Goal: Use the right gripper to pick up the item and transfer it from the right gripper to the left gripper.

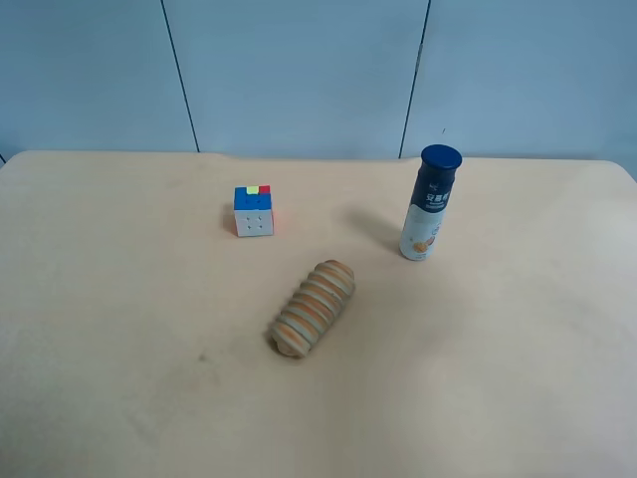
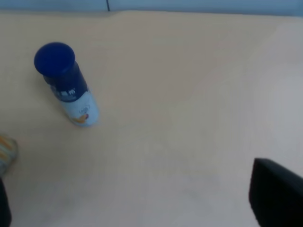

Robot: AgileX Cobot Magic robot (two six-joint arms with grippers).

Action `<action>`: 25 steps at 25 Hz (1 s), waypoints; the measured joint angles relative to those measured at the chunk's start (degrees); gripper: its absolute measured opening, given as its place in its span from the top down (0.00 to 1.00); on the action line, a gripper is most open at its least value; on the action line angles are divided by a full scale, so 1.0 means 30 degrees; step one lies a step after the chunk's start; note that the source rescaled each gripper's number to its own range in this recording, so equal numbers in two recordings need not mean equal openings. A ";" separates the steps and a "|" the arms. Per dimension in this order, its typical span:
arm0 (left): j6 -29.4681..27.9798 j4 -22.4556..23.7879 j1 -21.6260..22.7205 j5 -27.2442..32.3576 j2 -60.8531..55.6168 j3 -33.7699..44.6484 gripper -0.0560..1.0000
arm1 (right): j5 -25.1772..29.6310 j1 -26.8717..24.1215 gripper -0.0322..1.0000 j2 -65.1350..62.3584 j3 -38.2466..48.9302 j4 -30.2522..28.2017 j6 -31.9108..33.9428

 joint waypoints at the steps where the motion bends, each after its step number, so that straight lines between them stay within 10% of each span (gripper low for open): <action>1: 0.0000 0.0000 0.0000 0.0000 0.0000 0.0000 0.00 | 0.0000 0.0341 0.01 0.1106 -0.0594 -0.0125 0.0000; 10: -0.0022 0.0000 0.0000 0.0000 0.0000 0.0000 0.00 | 0.1255 0.4134 0.01 1.1611 -0.6971 -0.0212 0.0000; 25: -0.0022 0.0000 0.0000 0.0000 0.0000 0.0000 0.00 | 0.2545 0.4305 0.01 1.9913 -1.1619 -0.0123 0.0456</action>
